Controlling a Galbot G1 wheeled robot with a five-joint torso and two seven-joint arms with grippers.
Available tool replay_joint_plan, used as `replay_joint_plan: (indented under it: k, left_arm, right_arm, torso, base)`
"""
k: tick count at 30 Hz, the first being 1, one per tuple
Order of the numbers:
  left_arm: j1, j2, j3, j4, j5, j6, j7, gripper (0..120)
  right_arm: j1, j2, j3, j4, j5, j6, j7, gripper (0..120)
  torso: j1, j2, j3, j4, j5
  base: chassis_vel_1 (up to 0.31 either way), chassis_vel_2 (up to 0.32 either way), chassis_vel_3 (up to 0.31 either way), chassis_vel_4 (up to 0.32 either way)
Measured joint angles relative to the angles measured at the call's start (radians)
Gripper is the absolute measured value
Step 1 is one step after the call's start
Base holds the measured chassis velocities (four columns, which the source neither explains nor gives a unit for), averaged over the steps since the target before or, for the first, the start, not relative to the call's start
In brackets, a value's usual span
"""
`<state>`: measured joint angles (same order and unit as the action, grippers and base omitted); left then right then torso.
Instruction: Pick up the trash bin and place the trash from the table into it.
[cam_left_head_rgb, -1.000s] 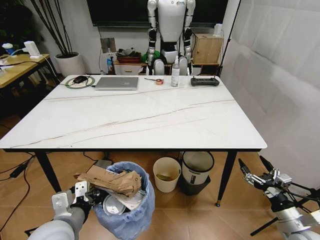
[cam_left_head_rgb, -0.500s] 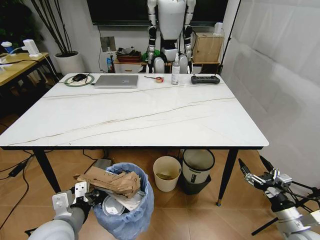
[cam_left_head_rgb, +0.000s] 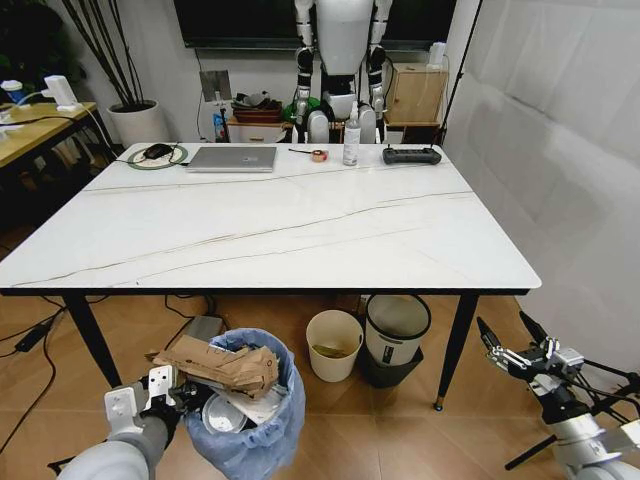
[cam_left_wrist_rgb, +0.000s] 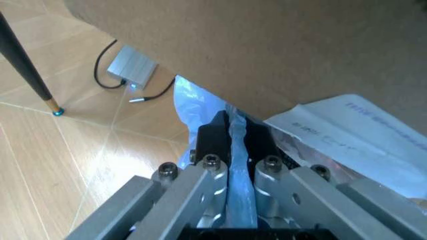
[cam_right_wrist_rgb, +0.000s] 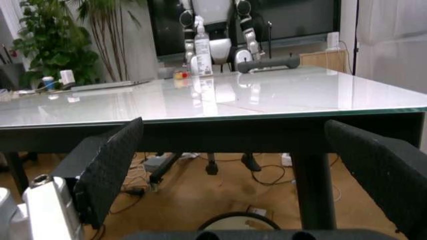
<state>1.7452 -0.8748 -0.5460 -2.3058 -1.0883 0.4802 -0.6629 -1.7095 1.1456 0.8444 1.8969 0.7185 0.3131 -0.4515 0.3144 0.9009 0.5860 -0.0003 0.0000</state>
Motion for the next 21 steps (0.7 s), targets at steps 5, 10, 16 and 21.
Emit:
replay_joint_plan:
  k: [5, 10, 16, 21]
  left_arm:
    - [0.005, 0.005, -0.005, 0.002, 0.014, 0.004, 0.0, 0]
    - [0.006, 0.005, -0.008, 0.003, 0.022, 0.008, -0.001, 0]
    - [0.007, 0.004, -0.01, 0.004, 0.032, 0.009, -0.001, 0]
    - [0.005, 0.002, -0.009, 0.008, 0.032, 0.009, -0.001, 0]
  right_arm:
    - [0.0, 0.0, 0.0, 0.0, 0.0, 0.0, 0.0, 100]
    - [0.0, 0.0, 0.0, 0.0, 0.0, 0.0, 0.0, 100]
    - [0.0, 0.0, 0.0, 0.0, 0.0, 0.0, 0.0, 100]
    - [0.0, 0.0, 0.0, 0.0, 0.0, 0.0, 0.0, 100]
  torso:
    - [-0.008, -0.018, -0.01, 0.0, 0.0]
    - [-0.014, -0.032, -0.018, 0.0, 0.0]
    - [-0.022, -0.051, -0.03, 0.0, 0.0]
    - [-0.028, -0.065, -0.038, 0.0, 0.0]
  base:
    - [0.0, 0.0, 0.0, 0.0]
    - [0.0, 0.0, 0.0, 0.0]
    - [0.0, 0.0, 0.0, 0.0]
    - [0.0, 0.0, 0.0, 0.0]
